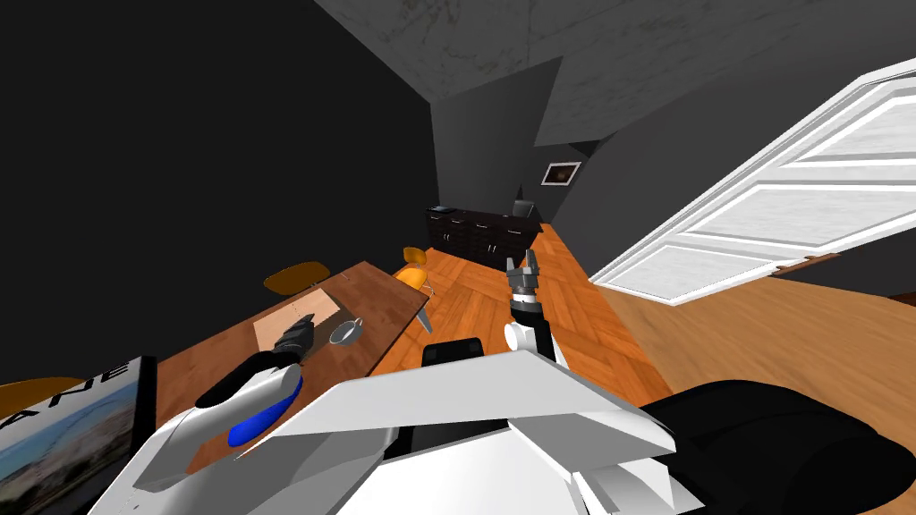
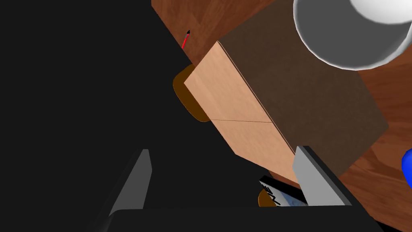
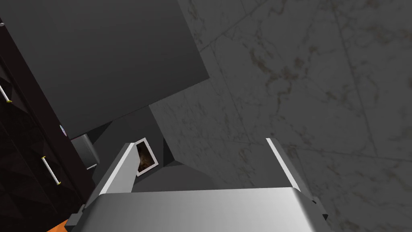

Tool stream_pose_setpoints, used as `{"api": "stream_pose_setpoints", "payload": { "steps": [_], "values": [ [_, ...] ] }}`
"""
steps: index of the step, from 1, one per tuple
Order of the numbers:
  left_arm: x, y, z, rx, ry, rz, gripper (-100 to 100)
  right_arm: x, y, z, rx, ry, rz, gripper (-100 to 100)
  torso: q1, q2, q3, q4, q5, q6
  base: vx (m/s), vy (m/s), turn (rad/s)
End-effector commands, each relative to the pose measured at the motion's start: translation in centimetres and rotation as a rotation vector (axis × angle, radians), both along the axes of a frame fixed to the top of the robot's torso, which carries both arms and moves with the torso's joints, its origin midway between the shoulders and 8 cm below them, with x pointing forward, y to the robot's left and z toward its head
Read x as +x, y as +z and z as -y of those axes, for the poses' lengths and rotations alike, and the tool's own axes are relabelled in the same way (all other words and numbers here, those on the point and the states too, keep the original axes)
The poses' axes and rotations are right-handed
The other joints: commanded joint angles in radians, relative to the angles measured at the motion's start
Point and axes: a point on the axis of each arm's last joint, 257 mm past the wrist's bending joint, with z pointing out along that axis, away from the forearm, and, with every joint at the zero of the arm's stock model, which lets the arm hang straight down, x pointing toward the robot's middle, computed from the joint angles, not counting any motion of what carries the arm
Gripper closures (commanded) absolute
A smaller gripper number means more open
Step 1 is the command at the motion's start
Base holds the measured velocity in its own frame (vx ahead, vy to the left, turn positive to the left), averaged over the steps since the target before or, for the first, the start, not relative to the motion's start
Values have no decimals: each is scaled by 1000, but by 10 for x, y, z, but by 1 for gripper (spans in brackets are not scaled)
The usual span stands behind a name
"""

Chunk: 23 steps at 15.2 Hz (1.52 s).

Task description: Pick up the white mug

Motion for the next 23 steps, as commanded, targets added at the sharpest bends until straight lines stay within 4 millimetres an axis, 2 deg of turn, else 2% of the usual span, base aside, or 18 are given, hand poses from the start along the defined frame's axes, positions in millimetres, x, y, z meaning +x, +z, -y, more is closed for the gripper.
{"api": "stream_pose_setpoints", "payload": {
  "steps": [1, 2, 4, 5, 7, 8, 10, 11, 14, 15, 17, 18, 20, 21, 23],
  "values": [
    [-9, -11, -6, -19, 19, -34, -100, 0, 0, 0, 0, 0, 0, 0, 0, 0, 0, 0, 0, 0, -13, 21, -124],
    [-23, -21, -18, -42, 55, -71, -100, 0, 0, 0, 0, 0, 0, 0, 0, 0, 0, 0, 0, -1, -17, 23, -222],
    [-27, -27, -17, -56, 63, -94, -100, 0, 0, 0, 0, 0, 0, 0, 1, 0, 0, 0, 0, 0, -16, 27, -139],
    [-40, -37, -27, -80, 97, -125, -100, 0, 0, 0, 0, 0, 0, 0, 1, 0, 0, 0, 0, -1, -12, 23, -148],
    [-45, -43, -26, -96, 105, -151, -100, 0, 0, 0, 0, 0, 0, 0, 1, 0, 0, 0, 0, 0, -10, 23, -157],
    [-58, -52, -35, -122, 137, -178, -100, 0, 0, 0, 0, 0, 0, 0, 0, 0, 0, 0, 0, -1, -6, 22, -212],
    [-64, -58, -33, -140, 146, -206, -100, 0, 0, 0, 0, 0, 0, 0, 1, 0, 0, 0, 0, 0, -7, 27, -131],
    [-76, -66, -39, -167, 175, -230, -100, 0, 0, 0, 0, 0, 0, 0, 1, -1, 0, 0, 0, -1, -6, 22, -206],
    [-83, -72, -37, -186, 184, -259, -100, 0, 0, 0, 0, 0, 0, 0, 1, -1, 0, 0, 0, -1, -4, 22, -85],
    [-97, -82, -41, -220, 214, -289, -100, 0, 0, 0, 0, 0, 0, 0, 0, -1, -1, 0, 0, -1, -2, 13, -147],
    [-101, -86, -39, -233, 219, -309, -100, 0, 0, 0, 0, 0, 0, 0, 0, -1, -1, 0, 0, 0, -3, 23, -131],
    [-114, -94, -42, -267, 246, -334, -100, 0, 0, 0, 0, 0, 0, 0, 0, -1, -1, 0, 0, -1, -2, 24, -181],
    [-119, -98, -39, -283, 252, -356, -100, 0, 0, 0, 0, 0, 0, 0, 1, -1, -1, 0, 0, 0, 0, 26, -122],
    [-131, -106, -40, -319, 277, -381, -100, 0, 0, 0, 0, 0, 0, 0, 1, -1, -1, 0, 0, -1, 1, 20, -174],
    [-136, -110, -37, -333, 281, -400, -100, 0, 0, 0, 0, 0, 0, 0, 1, -1, -1, 0, 0, -1, 0, 26, -115]
  ]
}}
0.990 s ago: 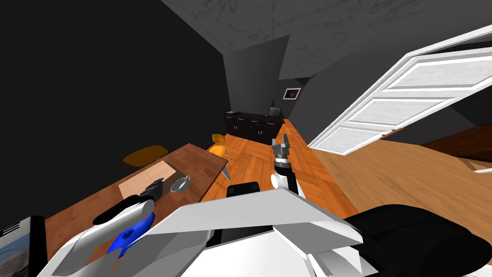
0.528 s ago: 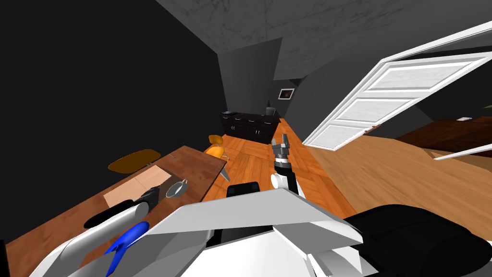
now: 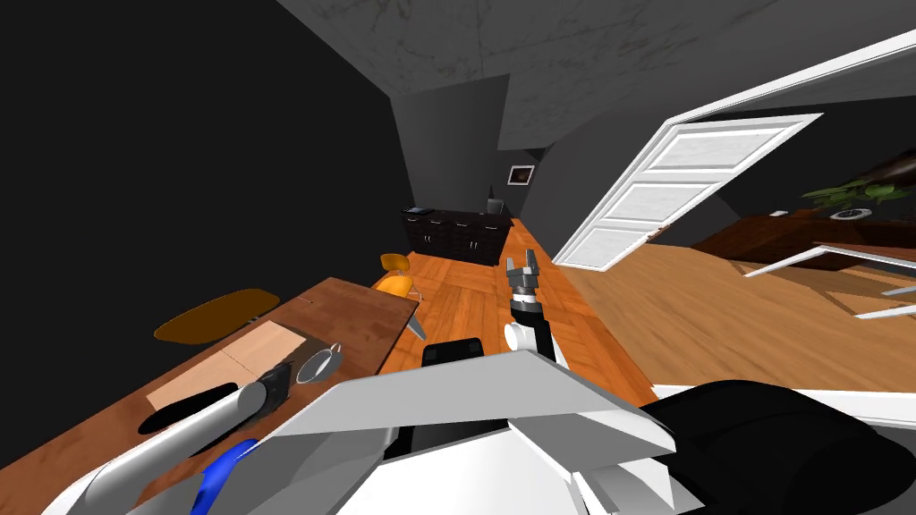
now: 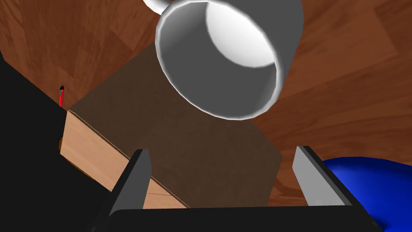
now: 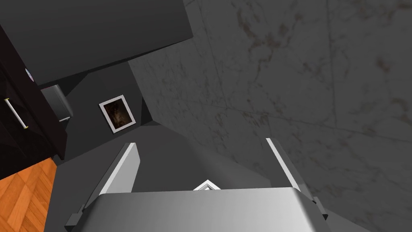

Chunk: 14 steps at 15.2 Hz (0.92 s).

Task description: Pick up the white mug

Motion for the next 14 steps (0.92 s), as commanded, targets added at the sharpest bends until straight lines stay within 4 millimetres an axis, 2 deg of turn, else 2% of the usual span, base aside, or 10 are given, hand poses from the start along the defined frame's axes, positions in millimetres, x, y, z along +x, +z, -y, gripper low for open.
{"api": "stream_pose_setpoints", "payload": {
  "steps": [1, 3, 4, 6, 7, 11, 14],
  "values": [
    [-15, -10, 2, -47, 32, -34, -100, 0, 0, 0, 0, 0, 0, 0, 0, 0, 0, 0, 0, 0, 6, 25, -143],
    [-20, -13, 5, -63, 37, -52, -100, 0, 0, 0, 0, 0, 0, 0, 0, 0, 0, 0, 0, 0, 3, 26, -110],
    [-30, -20, 6, -97, 60, -71, -100, 0, 0, 0, 0, 0, 0, 0, 0, 0, 0, 0, 0, 0, 3, 26, -133],
    [-35, -22, 10, -112, 64, -87, -100, 0, 0, 0, 0, 0, 0, 0, 0, 0, 0, 0, 0, 0, 3, 24, -103],
    [-46, -29, 13, -151, 87, -110, -100, 0, 0, 0, 0, 0, 0, 0, 0, 0, 0, 0, 0, 0, 4, 23, -160],
    [-60, -36, 21, -206, 111, -149, -100, 0, 0, 0, 0, 0, 0, 0, 1, -1, 0, 0, 0, 0, 6, 30, -112],
    [-79, -46, 31, -283, 146, -191, -100, 0, 0, 0, 0, 0, 0, 0, 0, -1, 0, 0, 0, 0, 8, 23, -127]
  ]
}}
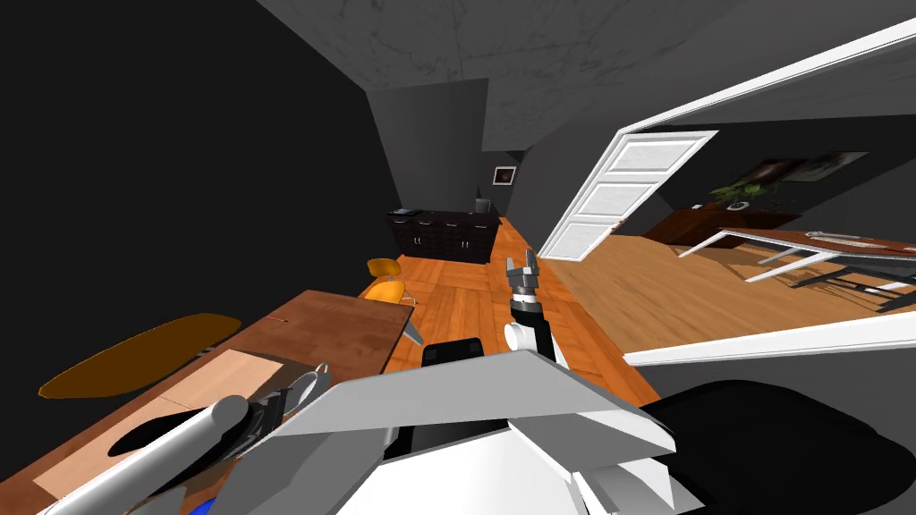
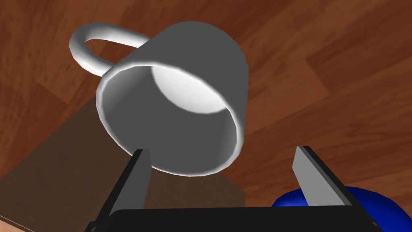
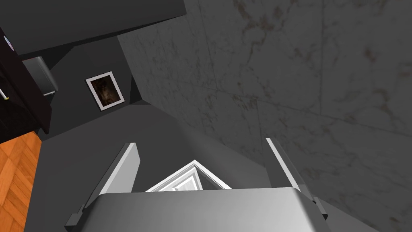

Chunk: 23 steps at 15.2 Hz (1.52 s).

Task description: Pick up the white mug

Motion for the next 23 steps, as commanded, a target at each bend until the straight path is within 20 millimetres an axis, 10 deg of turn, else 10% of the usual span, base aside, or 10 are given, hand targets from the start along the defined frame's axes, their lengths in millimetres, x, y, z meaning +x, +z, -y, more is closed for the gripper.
{"api": "stream_pose_setpoints", "payload": {
  "steps": [1, 17, 18, 23],
  "values": [
    [-10, -3, 6, -39, 15, -23, -100, 0, 0, 0, 0, 0, 0, 0, 0, 0, 0, 0, 0, 0, 8, 26, -112],
    [-31, -30, 32, -170, 66, -86, -100, 0, 0, 0, 0, 0, 0, 0, 0, 2, 1, 0, 0, -1, -4, 21, -50],
    [-31, -31, 32, -169, 66, -85, 100, 0, 0, 0, 0, 0, 0, 0, -1, 2, 1, 0, 0, -1, -5, 5, -1],
    [-35, -22, 30, -171, 67, -87, 100, 0, 0, 0, 0, 0, 0, 0, 0, 2, 1, 0, 2, -1, 3, -3, -1]
  ]
}}
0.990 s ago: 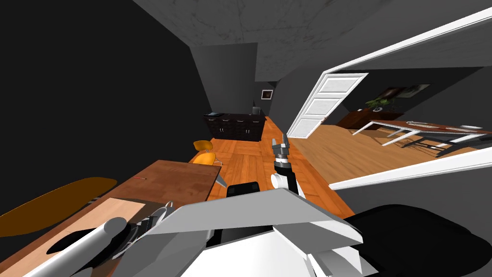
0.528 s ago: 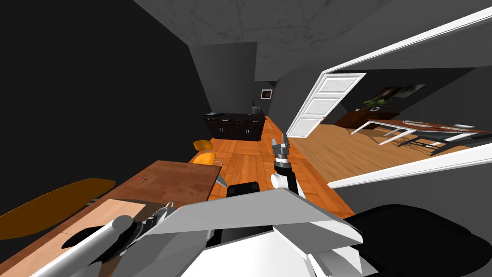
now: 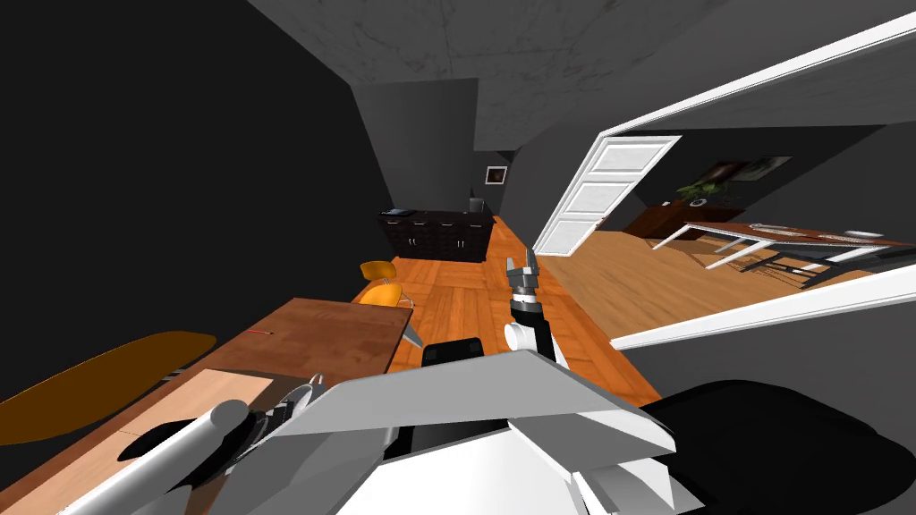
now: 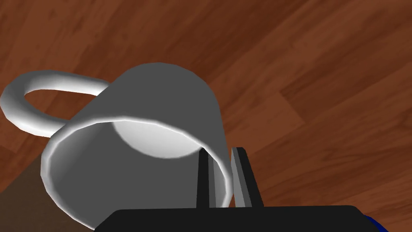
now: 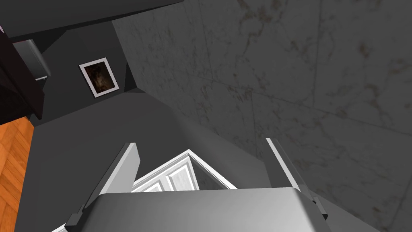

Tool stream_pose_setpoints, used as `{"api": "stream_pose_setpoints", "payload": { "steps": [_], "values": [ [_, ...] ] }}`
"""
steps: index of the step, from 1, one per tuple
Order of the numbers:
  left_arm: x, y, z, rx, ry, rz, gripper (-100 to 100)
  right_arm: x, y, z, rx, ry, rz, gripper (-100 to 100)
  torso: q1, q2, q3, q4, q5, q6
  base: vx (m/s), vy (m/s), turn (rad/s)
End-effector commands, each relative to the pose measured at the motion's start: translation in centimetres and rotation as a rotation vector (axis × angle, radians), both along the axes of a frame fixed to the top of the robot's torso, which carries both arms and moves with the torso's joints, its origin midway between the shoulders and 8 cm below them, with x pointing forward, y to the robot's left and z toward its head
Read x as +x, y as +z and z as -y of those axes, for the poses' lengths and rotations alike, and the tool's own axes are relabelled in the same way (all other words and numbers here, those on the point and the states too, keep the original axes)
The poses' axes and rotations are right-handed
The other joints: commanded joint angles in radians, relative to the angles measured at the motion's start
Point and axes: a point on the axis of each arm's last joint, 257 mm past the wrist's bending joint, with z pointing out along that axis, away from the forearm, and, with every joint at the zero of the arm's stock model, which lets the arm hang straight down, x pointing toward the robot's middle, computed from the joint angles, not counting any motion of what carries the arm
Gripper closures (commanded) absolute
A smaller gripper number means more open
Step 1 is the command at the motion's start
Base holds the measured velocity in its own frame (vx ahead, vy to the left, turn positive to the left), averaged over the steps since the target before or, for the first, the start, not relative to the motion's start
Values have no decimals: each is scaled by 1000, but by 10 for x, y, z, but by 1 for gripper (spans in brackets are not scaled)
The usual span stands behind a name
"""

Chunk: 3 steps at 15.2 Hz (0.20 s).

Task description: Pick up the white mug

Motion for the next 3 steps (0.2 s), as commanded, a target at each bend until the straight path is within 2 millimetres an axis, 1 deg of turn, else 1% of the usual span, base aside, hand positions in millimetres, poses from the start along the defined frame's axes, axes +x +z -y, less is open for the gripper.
{"api": "stream_pose_setpoints", "payload": {
  "steps": [1, 2, 3],
  "values": [
    [-4, 11, -5, 5, -3, -2, 100, 0, 0, 0, 0, 0, 0, 0, 0, 0, 0, 0, 0, 0, 28, -28, -3],
    [-5, 16, -6, 4, -3, -3, 100, 0, 0, 0, 0, 0, 0, 0, -1, -1, 0, 0, 0, 0, 37, -35, -1],
    [-3, 10, -5, 7, -1, 1, 100, 0, 0, 0, 0, 0, 0, 0, -1, -1, -1, 0, 0, 0, 24, -20, 5]
  ]
}}
